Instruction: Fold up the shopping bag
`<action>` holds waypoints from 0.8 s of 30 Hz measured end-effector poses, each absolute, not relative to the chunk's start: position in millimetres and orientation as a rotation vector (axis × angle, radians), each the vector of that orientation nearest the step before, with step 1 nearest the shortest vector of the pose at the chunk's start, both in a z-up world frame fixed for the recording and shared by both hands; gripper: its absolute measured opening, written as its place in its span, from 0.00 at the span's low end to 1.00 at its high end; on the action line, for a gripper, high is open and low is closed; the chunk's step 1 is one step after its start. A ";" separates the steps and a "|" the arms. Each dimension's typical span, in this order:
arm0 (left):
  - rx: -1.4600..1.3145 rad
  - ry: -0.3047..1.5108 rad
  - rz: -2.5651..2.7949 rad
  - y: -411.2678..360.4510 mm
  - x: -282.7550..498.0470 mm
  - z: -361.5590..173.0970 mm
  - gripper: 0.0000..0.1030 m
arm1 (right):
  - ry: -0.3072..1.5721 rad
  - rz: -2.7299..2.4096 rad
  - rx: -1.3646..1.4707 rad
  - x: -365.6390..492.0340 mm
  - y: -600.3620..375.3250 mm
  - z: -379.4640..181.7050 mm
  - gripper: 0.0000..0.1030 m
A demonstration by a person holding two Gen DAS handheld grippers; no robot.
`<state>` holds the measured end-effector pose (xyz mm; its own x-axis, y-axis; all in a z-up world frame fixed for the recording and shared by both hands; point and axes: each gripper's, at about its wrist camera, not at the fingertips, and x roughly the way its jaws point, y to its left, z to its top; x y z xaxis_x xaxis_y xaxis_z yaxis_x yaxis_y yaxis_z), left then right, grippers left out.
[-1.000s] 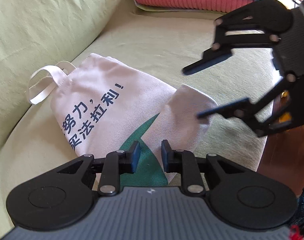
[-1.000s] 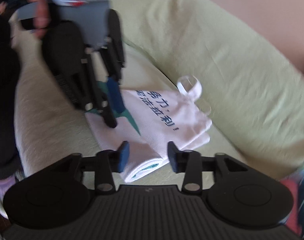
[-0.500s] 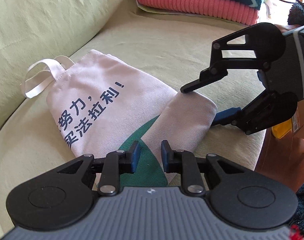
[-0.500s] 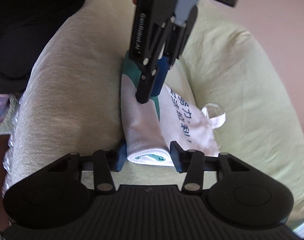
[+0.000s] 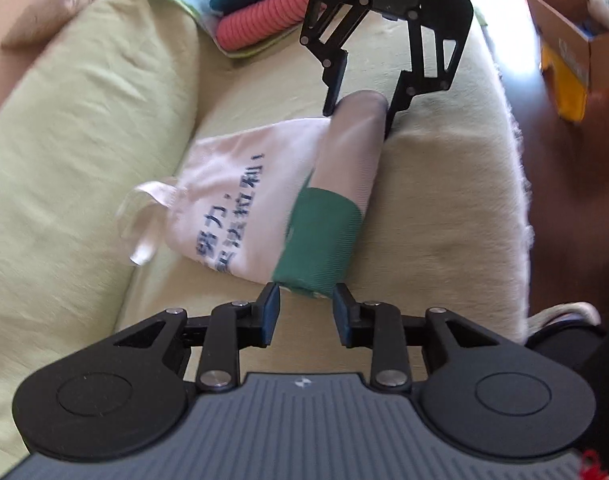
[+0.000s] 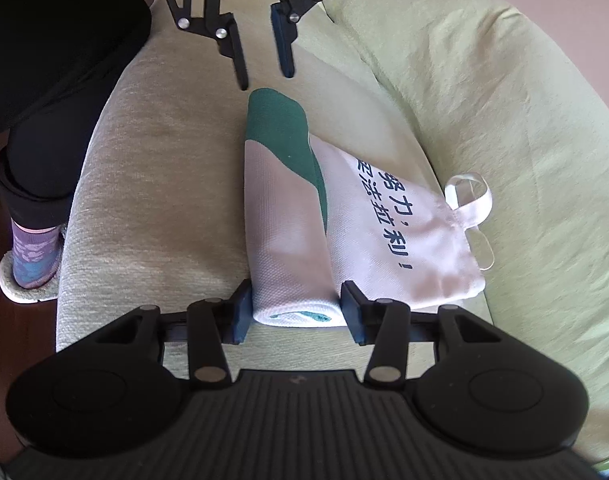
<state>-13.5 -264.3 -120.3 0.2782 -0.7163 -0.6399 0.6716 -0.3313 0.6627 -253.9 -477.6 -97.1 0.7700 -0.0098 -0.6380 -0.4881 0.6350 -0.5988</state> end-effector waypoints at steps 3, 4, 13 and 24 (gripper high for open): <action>1.373 -0.153 -1.437 -263.8 -20.5 -133.2 0.44 | 0.665 0.298 -0.809 -250.0 -480.5 -94.2 0.42; 1.394 -0.175 -1.433 -264.3 -20.9 -137.1 0.46 | 0.668 0.298 -0.801 -249.5 -481.1 -94.1 0.42; 1.367 -0.115 -1.527 -282.2 6.9 -139.4 0.44 | 0.669 0.300 -0.770 -245.3 -485.6 -93.7 0.42; 1.176 0.251 -1.671 -301.8 40.5 -114.4 0.42 | 0.674 0.218 -0.552 -238.8 -494.6 -87.4 0.40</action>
